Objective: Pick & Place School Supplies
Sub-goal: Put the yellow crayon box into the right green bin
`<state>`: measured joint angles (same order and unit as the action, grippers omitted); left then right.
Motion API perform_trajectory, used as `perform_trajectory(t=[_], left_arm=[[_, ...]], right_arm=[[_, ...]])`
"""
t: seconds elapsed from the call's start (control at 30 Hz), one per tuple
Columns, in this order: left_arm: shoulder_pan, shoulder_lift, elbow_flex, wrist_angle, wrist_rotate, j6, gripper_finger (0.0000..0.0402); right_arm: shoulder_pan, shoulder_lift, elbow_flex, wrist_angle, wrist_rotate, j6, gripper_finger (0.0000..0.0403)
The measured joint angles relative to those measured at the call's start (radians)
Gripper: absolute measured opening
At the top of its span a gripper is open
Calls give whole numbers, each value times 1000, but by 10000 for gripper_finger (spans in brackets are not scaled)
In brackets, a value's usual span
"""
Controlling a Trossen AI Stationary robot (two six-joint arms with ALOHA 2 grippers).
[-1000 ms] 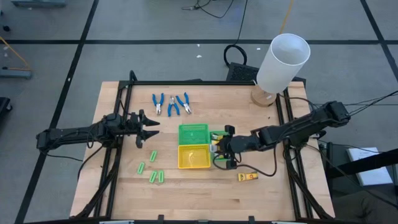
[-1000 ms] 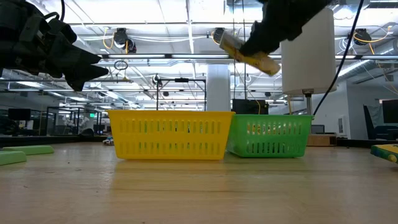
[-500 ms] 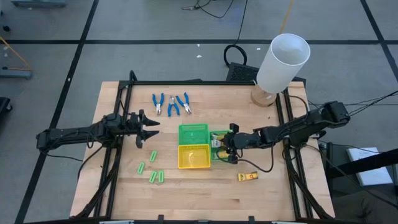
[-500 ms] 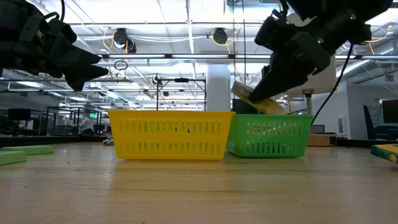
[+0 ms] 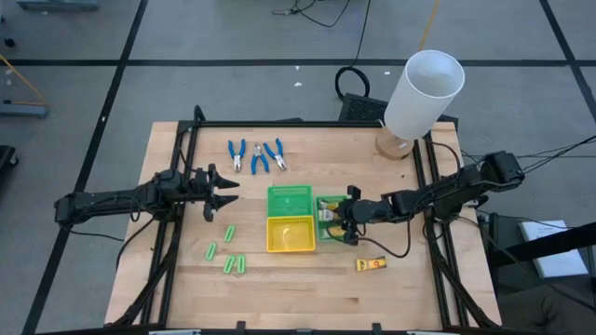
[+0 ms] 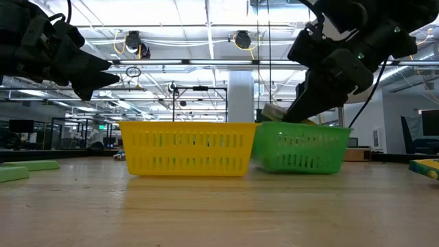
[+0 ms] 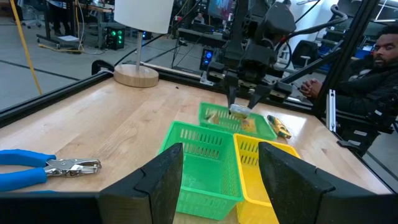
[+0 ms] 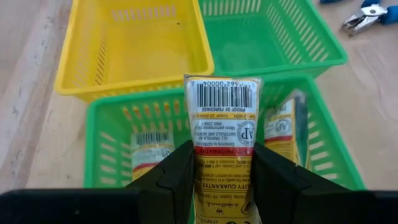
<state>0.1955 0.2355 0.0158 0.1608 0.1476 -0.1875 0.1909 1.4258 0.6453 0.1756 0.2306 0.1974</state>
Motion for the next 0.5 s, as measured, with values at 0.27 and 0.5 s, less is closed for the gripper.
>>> perform_trajectory(t=[0.27, 0.5], left_arm=[[0, 0, 0, 0, 0, 0, 214], [0, 0, 0, 0, 0, 0, 214]], right_arm=[[0, 0, 0, 39, 0, 0, 128], [0, 0, 0, 44, 0, 0, 128]])
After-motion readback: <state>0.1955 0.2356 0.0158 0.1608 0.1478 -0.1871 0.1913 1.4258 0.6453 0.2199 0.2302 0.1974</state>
